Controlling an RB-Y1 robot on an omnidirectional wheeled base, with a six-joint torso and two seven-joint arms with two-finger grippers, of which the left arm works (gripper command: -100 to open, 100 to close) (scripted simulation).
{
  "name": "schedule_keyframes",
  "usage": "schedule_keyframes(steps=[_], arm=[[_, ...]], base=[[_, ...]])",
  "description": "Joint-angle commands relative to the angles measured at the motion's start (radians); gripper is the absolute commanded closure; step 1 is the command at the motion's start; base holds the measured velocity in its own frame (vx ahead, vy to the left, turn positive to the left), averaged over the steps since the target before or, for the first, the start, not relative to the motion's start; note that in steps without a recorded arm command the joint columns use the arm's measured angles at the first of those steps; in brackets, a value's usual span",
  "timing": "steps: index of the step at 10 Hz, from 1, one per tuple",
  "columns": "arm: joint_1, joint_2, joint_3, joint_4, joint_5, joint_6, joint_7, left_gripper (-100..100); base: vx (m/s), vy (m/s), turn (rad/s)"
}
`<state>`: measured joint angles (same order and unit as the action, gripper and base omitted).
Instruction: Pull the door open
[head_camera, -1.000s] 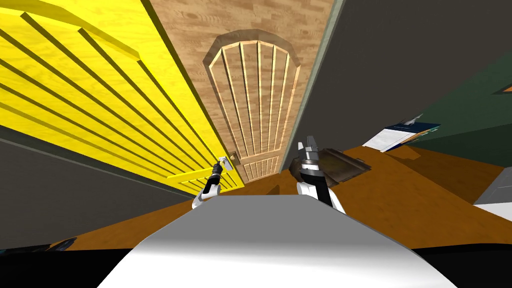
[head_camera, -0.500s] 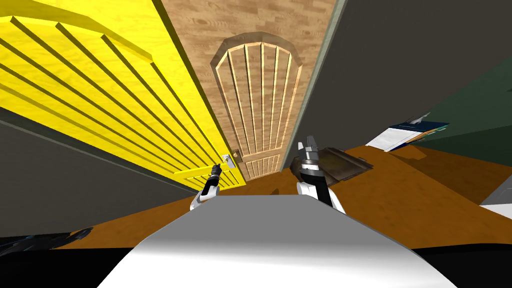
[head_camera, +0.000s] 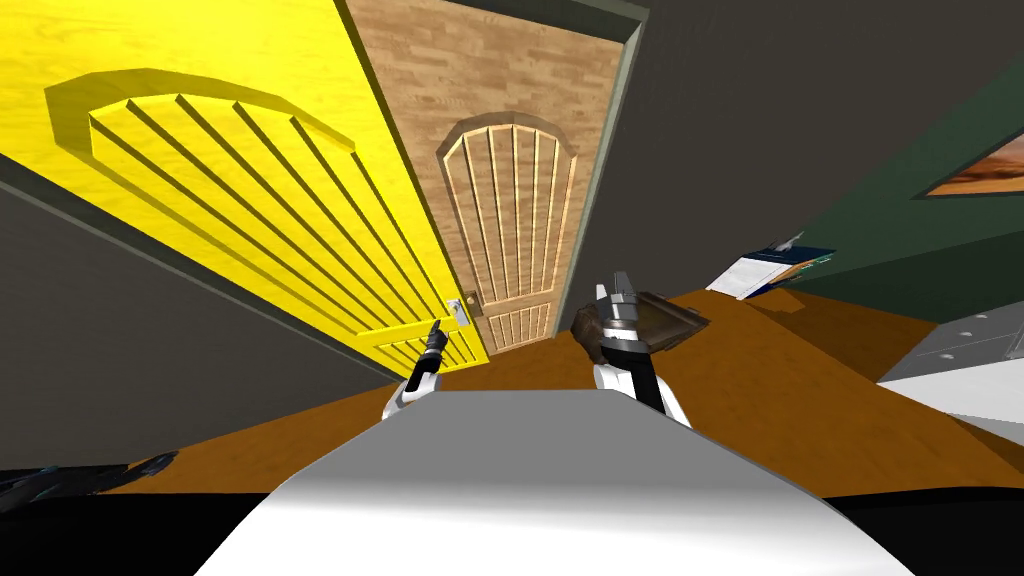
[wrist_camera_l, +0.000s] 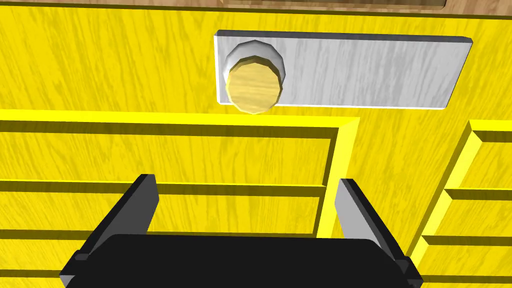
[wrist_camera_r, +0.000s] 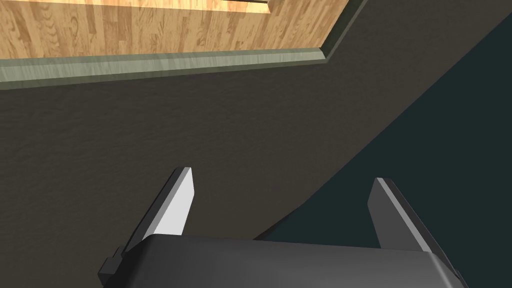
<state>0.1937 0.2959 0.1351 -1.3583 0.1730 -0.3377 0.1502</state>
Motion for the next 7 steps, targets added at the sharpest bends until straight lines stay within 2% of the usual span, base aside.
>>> schedule_keyframes(steps=[1, 2, 3, 5, 7], arm=[[0.000, 0.000, 0.000, 0.000, 0.000, 0.000, 0.000, -100], [0.014, 0.006, 0.026, 0.022, 0.003, -0.002, -0.003, -100], [0.018, 0.009, 0.043, 0.036, 0.005, -0.002, -0.006, -100], [0.013, 0.008, 0.052, 0.048, 0.005, -0.004, -0.009, -100], [-0.003, 0.002, 0.046, 0.048, 0.003, -0.006, -0.012, -100]], base=[[-0.093, -0.060, -0.012], [-0.014, 0.064, 0.190], [0.063, 0.171, 0.195], [0.151, 0.113, 0.009], [0.182, 0.037, -0.075]])
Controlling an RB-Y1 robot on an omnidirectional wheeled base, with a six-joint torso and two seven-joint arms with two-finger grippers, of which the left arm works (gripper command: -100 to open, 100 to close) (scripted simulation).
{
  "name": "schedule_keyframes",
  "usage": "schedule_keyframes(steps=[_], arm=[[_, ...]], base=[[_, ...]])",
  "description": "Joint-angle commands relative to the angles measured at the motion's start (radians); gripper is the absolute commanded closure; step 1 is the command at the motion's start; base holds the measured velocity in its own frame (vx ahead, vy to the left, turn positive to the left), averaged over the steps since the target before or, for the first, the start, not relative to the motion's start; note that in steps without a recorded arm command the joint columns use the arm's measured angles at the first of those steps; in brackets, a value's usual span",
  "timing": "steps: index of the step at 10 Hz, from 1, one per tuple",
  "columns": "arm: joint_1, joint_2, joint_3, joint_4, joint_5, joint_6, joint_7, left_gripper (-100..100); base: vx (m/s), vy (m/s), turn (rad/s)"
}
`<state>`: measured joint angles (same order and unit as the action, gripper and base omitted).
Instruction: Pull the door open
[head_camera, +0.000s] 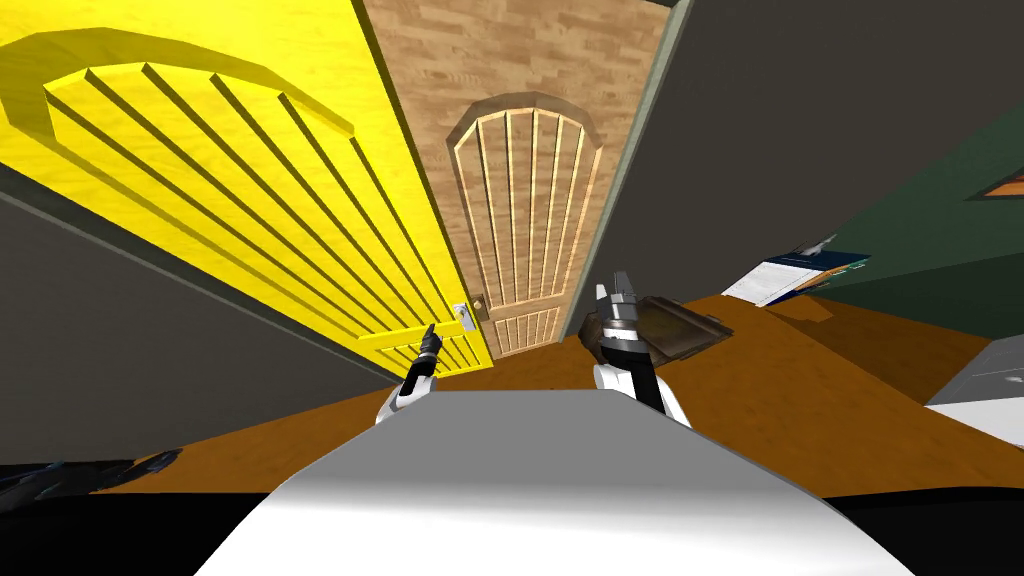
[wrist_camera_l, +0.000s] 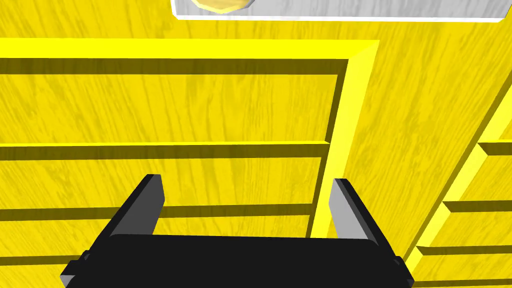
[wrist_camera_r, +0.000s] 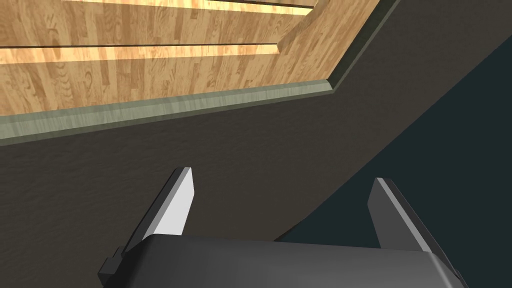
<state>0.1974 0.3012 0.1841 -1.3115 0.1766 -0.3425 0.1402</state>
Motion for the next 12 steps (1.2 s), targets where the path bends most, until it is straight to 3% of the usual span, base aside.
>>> schedule_keyframes(steps=[1, 3, 4, 5, 10, 12], arm=[[-0.020, -0.009, -0.011, -0.002, -0.003, -0.003, -0.002, -100], [-0.042, -0.018, -0.029, -0.010, -0.006, -0.005, -0.003, -100], [-0.028, -0.014, -0.024, -0.008, -0.005, -0.008, -0.002, -100], [-0.028, -0.014, -0.024, -0.008, -0.005, -0.008, -0.002, 100], [-0.028, -0.014, -0.024, -0.008, -0.005, -0.008, -0.002, 100], [-0.006, -0.005, -0.017, -0.002, -0.003, -0.007, 0.002, 100]], base=[[0.214, -0.074, -0.129], [0.222, -0.081, -0.150], [0.102, -0.041, -0.028], [-0.012, 0.003, 0.030], [-0.019, 0.005, -0.008], [-0.151, 0.040, 0.039]])
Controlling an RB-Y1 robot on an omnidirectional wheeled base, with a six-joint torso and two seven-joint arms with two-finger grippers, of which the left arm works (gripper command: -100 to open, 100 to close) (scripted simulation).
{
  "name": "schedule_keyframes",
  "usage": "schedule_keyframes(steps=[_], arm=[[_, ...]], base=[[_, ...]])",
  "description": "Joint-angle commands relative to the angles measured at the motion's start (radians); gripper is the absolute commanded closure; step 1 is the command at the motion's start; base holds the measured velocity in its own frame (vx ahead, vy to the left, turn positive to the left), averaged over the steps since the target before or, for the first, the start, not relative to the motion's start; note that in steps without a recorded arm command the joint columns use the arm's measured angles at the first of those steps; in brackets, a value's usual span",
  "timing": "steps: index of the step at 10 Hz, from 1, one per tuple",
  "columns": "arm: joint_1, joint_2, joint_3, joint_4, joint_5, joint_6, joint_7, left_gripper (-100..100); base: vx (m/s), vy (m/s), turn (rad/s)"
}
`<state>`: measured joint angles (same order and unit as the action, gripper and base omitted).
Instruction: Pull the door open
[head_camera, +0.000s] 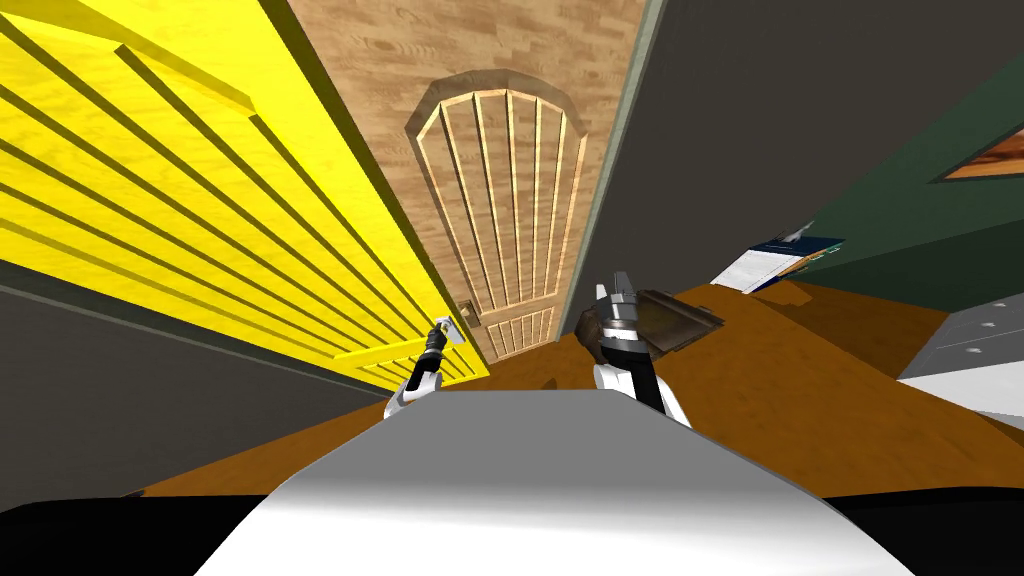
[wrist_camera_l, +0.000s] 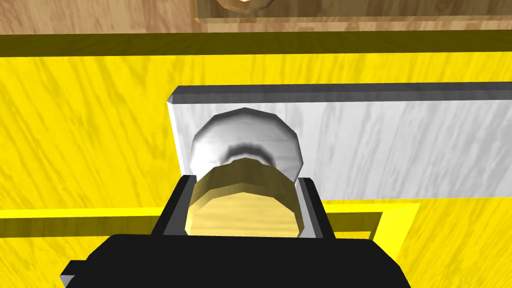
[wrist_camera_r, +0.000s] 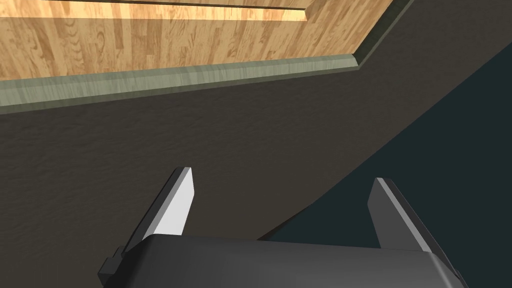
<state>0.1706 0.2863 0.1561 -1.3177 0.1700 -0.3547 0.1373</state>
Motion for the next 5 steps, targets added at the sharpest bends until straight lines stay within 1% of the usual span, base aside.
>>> schedule_keyframes(steps=[1, 3, 4, 5], arm=[[0.028, 0.016, 0.011, 0.004, 0.005, 0.004, 0.008, 100], [0.044, 0.029, 0.005, -0.001, 0.007, 0.001, 0.017, 100], [0.052, 0.037, -0.004, -0.006, 0.007, -0.002, 0.024, 100], [0.062, 0.037, -0.021, -0.032, 0.006, -0.003, 0.028, -100]], base=[[-0.205, 0.029, 0.014], [-0.224, 0.053, 0.038], [-0.228, 0.088, -0.082], [-0.207, 0.055, -0.104]])
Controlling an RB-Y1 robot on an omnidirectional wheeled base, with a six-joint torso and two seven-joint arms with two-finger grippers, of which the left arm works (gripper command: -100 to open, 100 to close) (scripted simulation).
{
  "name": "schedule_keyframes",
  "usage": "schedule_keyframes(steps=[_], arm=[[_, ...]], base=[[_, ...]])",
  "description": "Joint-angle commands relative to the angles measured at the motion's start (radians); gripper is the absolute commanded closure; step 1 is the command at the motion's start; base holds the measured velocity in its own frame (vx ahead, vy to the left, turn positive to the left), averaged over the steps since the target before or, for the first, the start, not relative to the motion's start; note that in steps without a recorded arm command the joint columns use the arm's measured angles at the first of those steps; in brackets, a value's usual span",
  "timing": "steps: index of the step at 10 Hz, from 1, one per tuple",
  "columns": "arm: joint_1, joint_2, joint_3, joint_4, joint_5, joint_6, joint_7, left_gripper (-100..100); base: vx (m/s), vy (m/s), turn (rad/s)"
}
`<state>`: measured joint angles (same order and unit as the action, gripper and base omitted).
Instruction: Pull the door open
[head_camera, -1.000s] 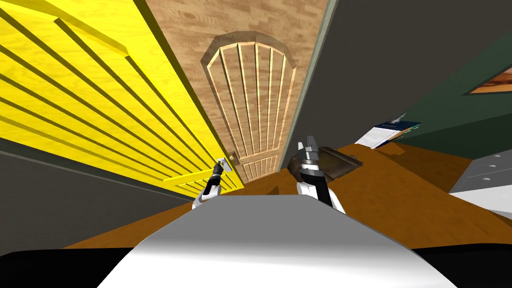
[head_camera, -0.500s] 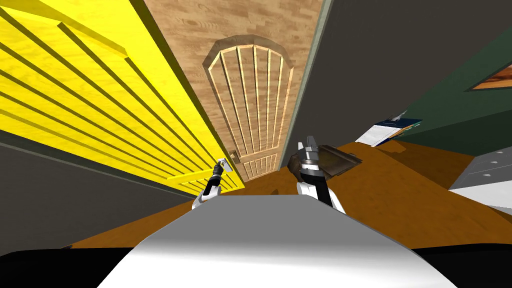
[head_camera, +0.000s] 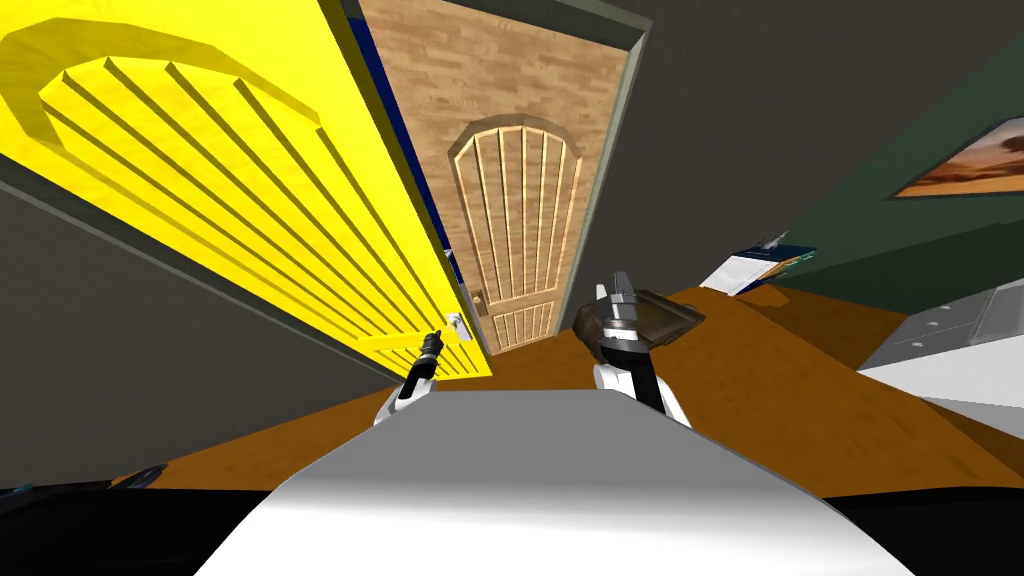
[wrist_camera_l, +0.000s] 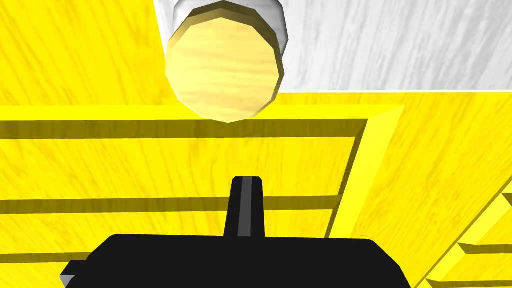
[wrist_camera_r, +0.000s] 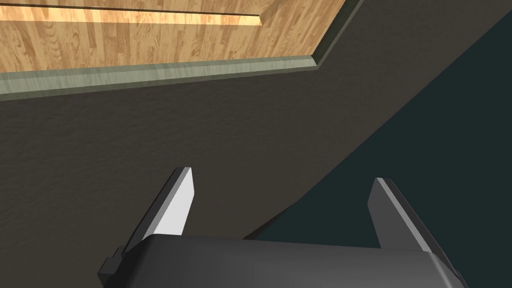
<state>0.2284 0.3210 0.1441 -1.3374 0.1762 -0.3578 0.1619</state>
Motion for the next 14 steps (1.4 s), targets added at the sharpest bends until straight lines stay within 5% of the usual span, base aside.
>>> schedule_keyframes(steps=[1, 6, 7, 13, 14], arm=[[0.010, 0.006, -0.022, -0.025, -0.001, -0.002, 0.009, -100], [0.039, 0.022, -0.087, -0.088, -0.004, -0.015, 0.035, -100], [0.037, 0.019, -0.079, -0.085, -0.003, -0.010, 0.031, -100], [0.003, 0.008, -0.067, -0.053, -0.006, -0.013, 0.022, -100], [0.003, 0.008, -0.067, -0.053, -0.006, -0.013, 0.022, 100]], base=[[-0.196, 0.019, -0.082], [-0.204, -0.023, -0.072], [-0.092, 0.001, -0.013], [0.157, 0.027, -0.026], [-0.007, -0.002, 0.007]])
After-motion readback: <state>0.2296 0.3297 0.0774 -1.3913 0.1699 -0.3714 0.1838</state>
